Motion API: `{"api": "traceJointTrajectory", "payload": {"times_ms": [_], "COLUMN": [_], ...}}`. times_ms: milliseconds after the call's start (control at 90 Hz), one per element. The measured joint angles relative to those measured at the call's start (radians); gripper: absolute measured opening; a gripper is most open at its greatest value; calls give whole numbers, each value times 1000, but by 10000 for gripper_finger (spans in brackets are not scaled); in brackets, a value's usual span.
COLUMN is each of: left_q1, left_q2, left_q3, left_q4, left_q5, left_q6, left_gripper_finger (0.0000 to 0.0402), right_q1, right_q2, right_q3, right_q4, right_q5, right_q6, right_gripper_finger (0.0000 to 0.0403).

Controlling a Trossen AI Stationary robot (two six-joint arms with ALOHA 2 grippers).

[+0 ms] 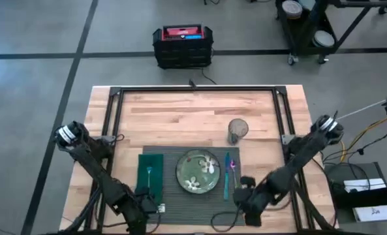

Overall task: Set table place
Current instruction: Adjust the gray place mat

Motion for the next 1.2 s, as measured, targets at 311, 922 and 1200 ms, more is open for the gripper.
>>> {"api": "traceJointTrajectory", "payload": {"times_ms": [311,922,1200], "left_q1": [-29,-32,-32], "left_q2": [40,39,31], "left_q3": [-77,-122,-108], "left_q4": [77,105,96], "left_q5": [32,-10,-9], "left_q6": [-91,-91,-94], "left_gripper_finger": [76,76,76], "right_q1": [2,-1,-1], "right_q2": [205,214,206], "right_q3": [57,47,64], "right_q4": [26,-23,-45], "right_q5": [-7,1,-3], "right_q6": [-22,0,-1], "right_gripper_finger": [4,2,3]}}
